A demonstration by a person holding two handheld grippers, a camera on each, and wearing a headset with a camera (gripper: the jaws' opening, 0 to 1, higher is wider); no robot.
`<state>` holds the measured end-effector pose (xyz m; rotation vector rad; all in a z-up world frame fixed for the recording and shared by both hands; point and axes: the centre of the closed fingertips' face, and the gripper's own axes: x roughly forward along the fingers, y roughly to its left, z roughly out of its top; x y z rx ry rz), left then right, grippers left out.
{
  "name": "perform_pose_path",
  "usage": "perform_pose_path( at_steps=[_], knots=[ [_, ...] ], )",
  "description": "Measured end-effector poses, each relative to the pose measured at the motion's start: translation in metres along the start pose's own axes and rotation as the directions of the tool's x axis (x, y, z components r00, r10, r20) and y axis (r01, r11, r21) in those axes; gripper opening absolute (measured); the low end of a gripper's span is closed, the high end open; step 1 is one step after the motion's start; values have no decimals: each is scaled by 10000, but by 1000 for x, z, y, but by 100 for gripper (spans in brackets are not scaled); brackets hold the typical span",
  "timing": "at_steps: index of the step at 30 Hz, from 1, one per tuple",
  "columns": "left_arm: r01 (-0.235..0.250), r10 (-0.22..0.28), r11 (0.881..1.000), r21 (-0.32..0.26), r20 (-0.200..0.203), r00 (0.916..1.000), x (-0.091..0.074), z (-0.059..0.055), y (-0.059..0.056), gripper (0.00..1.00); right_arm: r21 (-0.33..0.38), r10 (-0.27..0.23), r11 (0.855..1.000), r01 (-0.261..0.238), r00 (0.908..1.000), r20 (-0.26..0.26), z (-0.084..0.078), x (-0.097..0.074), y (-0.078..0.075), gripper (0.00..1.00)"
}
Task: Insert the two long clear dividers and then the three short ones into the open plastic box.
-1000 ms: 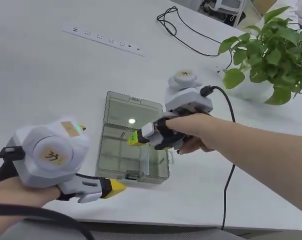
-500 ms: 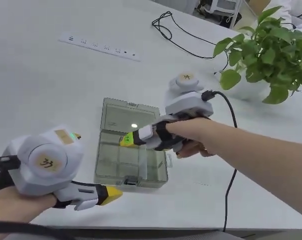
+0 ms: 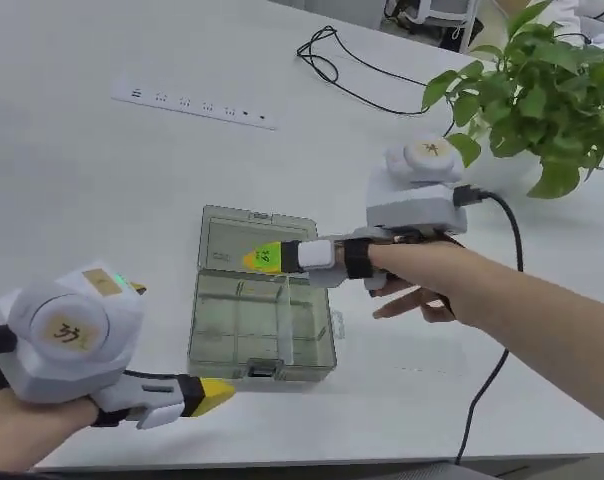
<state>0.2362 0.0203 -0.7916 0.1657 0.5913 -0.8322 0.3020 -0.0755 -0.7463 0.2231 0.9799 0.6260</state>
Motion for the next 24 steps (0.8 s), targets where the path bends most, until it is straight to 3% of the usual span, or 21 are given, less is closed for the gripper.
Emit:
perform_pose_path(
  at_steps=[3,7,8,10,18,24],
  knots=[
    [3,1,9988,-489,93,10000,-2,2,2,94,346,195,9991,-241,9916,1278,9,-14,1,90],
    [-187,193,9968,-776,77,9998,-5,2,8,94,521,232,9981,-319,9868,1605,0,-34,-9,97],
    [-230,238,9962,-836,84,9997,-6,3,10,94,445,255,9984,-351,9794,2005,3,-37,-9,98],
    [-314,322,9949,-958,63,9995,-7,4,12,94,496,134,9985,-232,9817,1899,-3,-43,-13,100],
    [-731,732,9888,-1301,-41,9973,-12,8,24,94,-125,186,9998,-162,9748,2223,-18,-63,-19,100],
    [-1036,1014,9825,-1547,-220,9946,-16,6,32,94,-1272,476,9917,-212,9769,2085,-29,-75,-20,100]
  ],
)
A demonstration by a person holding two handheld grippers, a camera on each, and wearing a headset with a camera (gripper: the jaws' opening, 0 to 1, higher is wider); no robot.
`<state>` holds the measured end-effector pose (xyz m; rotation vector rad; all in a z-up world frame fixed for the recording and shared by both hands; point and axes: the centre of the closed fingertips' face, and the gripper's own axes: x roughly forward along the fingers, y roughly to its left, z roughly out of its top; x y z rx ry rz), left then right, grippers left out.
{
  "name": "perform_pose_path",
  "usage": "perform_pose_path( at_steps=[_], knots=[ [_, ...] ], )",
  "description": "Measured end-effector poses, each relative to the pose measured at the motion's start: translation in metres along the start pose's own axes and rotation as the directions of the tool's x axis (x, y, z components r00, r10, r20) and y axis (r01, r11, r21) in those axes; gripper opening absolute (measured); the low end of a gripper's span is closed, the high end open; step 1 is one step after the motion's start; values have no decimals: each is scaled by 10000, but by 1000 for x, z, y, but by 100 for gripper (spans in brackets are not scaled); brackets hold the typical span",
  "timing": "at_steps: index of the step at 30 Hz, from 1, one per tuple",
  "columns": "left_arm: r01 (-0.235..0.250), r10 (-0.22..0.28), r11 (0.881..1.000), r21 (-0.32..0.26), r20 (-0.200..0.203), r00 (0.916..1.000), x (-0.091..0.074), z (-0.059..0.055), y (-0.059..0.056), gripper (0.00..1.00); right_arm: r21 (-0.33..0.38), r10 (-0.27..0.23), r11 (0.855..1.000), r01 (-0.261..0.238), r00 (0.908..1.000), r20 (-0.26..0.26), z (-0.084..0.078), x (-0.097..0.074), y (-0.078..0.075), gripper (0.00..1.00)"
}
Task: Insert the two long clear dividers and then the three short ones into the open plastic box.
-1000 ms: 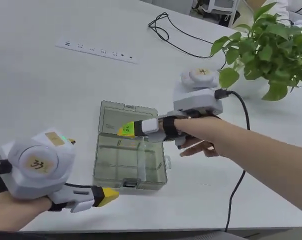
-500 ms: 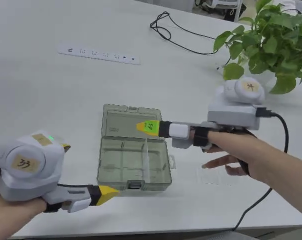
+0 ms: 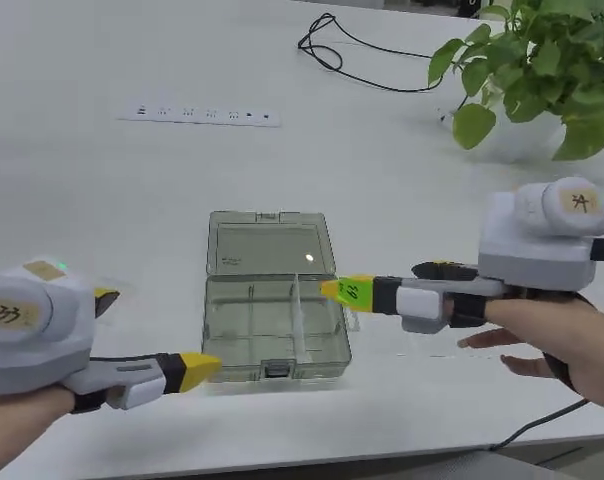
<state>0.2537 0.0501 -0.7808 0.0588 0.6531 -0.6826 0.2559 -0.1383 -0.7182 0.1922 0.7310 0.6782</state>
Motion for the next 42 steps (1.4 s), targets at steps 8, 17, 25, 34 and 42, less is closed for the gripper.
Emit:
perform_pose_path(
  at_steps=[8,17,25,34,42],
  knots=[
    [-496,488,9983,-306,-271,9984,-10,-4,12,94,-2038,-83,9789,131,9997,242,-17,-13,-21,100],
    [-1133,1065,9898,-864,-792,9912,-17,-11,32,89,-2757,172,9612,73,9961,864,-28,-30,-36,100],
    [-2205,1875,9731,-671,-3262,9265,-14,-41,65,79,-3554,240,9346,107,9954,931,-35,-40,-48,100],
    [-2530,2141,9674,-113,-4970,8409,-9,-56,92,54,-3540,265,9351,157,9931,1140,-35,-48,-48,99],
    [-2229,2008,9745,268,-5480,8120,-8,-65,98,39,-3557,146,9343,229,9946,1023,-39,-47,-51,96]
  ],
)
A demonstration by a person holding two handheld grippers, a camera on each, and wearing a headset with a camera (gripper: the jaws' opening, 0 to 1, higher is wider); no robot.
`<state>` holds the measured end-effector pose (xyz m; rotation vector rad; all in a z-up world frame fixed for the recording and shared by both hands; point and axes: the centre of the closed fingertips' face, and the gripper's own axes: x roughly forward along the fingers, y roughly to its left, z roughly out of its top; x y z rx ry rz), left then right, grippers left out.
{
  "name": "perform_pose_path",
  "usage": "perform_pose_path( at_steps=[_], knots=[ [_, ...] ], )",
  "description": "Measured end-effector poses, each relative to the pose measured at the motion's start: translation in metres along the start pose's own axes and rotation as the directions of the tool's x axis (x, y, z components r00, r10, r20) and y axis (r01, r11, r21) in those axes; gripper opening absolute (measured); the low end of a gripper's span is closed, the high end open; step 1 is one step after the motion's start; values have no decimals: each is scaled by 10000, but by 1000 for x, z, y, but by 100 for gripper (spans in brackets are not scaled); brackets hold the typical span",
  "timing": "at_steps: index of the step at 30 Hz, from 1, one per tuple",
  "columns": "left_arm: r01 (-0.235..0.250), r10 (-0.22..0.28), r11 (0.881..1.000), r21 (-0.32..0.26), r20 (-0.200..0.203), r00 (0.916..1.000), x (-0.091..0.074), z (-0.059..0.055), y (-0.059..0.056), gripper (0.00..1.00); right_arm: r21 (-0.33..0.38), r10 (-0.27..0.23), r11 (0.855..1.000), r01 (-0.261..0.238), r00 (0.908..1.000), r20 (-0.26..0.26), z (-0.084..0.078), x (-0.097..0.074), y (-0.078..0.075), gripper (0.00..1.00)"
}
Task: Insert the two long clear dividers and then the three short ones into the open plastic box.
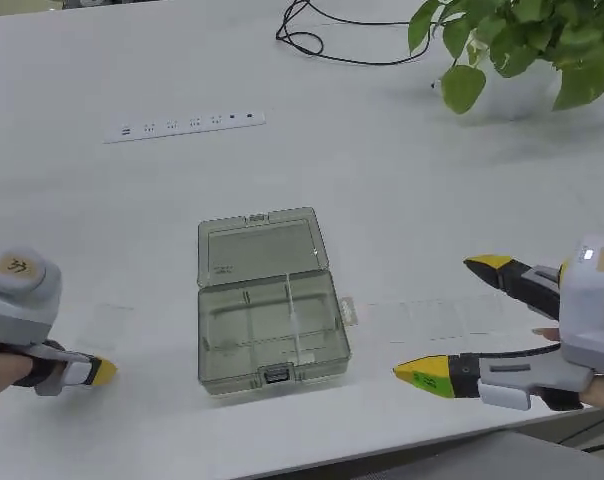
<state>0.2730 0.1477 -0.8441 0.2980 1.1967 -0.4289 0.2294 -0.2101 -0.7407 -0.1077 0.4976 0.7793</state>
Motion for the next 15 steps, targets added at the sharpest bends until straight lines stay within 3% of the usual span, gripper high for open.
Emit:
perform_pose_path(
  at_steps=[11,15],
  knots=[
    [-56,57,10000,-35,64,10000,1,-3,5,32,-2,19,10000,-19,9998,-188,2,4,11,92],
    [-32,38,9995,-303,175,9998,-1,-4,5,31,-93,120,9999,-122,9998,-171,4,4,13,91]
  ],
)
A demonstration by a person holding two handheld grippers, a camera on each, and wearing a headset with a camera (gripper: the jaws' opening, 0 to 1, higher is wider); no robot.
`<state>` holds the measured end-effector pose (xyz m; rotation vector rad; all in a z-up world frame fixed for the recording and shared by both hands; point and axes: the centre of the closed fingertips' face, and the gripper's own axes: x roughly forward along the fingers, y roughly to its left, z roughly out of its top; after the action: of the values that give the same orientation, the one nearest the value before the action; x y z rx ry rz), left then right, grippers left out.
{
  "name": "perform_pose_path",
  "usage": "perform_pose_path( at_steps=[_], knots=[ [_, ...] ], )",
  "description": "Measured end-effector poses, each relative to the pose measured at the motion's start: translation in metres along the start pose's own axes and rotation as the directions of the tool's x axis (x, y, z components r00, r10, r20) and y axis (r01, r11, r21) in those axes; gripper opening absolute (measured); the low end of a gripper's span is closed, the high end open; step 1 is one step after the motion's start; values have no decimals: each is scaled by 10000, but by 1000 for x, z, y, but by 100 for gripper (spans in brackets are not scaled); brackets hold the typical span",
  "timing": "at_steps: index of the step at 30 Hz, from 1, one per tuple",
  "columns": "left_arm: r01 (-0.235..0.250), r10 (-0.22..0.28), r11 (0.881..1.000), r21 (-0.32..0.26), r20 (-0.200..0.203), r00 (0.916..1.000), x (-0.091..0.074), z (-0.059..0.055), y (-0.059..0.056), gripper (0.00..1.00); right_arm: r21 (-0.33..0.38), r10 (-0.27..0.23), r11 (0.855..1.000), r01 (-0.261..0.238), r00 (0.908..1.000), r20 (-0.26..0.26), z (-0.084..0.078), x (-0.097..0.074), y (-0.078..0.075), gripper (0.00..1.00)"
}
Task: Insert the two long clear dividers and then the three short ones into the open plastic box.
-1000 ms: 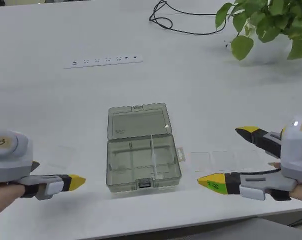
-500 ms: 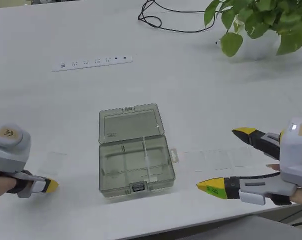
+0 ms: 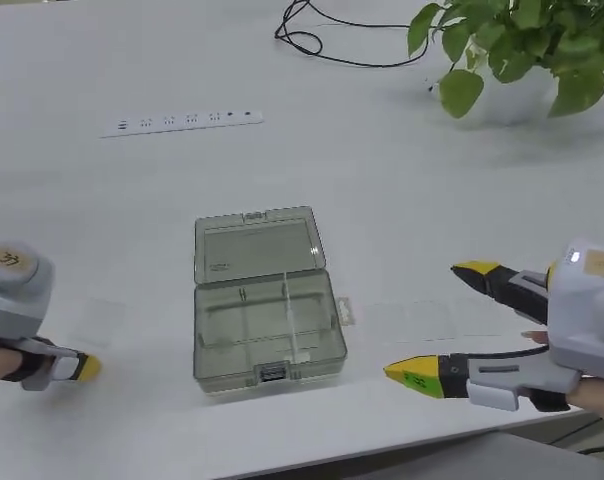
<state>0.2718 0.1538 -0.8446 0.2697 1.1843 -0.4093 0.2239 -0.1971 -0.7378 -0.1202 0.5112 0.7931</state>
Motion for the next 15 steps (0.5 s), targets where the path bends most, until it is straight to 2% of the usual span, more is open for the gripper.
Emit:
perform_pose_path(
  at_steps=[2,4,15],
  knots=[
    [21,-20,9998,-200,19,10000,-2,0,0,30,-25,1,10000,-1,10000,-43,0,0,-1,91],
    [15,-15,9999,-146,6,10000,-2,-2,1,30,12,25,10000,-25,10000,-22,0,0,-1,91],
    [128,-110,9987,-487,374,9992,-5,-4,0,30,107,22,9999,-21,10000,-82,-1,1,1,89]
  ],
)
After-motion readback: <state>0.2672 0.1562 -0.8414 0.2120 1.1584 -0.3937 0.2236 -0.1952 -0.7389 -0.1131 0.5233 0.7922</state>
